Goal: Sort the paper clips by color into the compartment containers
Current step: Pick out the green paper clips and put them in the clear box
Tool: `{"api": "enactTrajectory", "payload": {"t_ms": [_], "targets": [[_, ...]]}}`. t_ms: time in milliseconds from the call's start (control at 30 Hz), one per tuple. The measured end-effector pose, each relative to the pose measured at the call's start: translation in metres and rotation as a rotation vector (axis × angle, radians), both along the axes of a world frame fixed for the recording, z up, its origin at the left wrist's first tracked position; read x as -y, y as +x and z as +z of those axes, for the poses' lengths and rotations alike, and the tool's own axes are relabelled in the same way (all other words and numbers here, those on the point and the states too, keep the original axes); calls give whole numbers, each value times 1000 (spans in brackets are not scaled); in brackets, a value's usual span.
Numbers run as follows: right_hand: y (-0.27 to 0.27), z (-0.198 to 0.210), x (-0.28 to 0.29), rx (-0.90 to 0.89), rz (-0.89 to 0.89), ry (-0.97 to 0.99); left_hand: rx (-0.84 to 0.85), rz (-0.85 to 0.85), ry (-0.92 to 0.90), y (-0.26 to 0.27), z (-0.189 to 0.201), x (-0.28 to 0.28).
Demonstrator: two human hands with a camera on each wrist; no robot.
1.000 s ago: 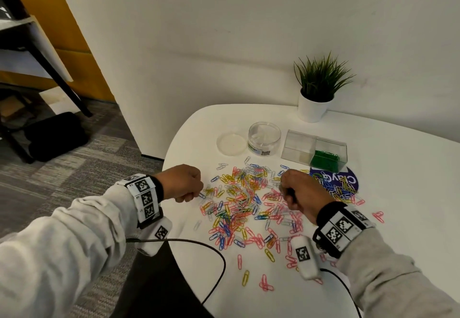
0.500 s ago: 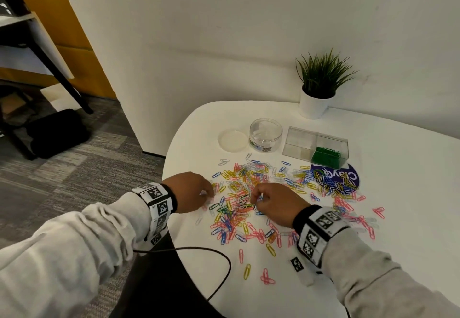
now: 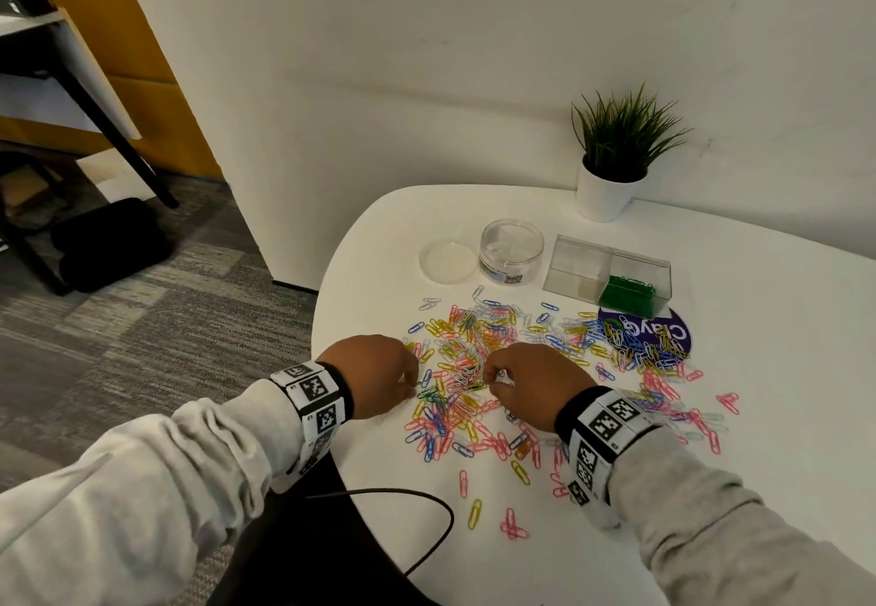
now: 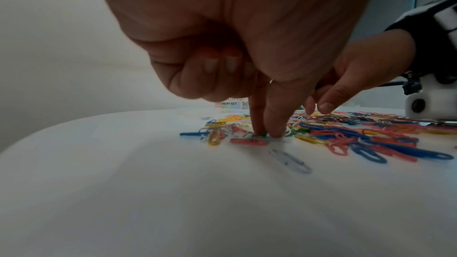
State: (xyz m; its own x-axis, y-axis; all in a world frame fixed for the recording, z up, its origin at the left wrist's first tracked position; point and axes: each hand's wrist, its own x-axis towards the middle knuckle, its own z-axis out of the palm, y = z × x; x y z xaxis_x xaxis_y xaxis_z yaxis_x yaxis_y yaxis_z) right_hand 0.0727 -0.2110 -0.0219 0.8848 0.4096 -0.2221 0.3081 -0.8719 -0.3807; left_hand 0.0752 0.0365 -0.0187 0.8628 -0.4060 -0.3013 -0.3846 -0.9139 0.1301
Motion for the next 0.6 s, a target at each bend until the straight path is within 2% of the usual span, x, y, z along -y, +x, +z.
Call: {"api": "enactTrajectory", "payload": {"t_ms": [167, 267, 333, 400, 500, 600], "targets": [[5, -4, -10, 3, 50, -82, -7, 17, 30, 3, -1, -5], [6, -8, -9, 24, 14, -117, -13, 67, -8, 6, 13, -14], [7, -7, -7, 1, -6, -87, -4, 63, 55, 12, 30, -24], [7, -5, -7, -21, -1, -52, 78, 4, 217, 23, 57, -39], [7, -3, -9, -35, 26, -36, 252, -173, 519, 44, 111, -65], [7, -1, -14, -68, 39, -49, 180, -322, 878, 67, 168, -89]]}}
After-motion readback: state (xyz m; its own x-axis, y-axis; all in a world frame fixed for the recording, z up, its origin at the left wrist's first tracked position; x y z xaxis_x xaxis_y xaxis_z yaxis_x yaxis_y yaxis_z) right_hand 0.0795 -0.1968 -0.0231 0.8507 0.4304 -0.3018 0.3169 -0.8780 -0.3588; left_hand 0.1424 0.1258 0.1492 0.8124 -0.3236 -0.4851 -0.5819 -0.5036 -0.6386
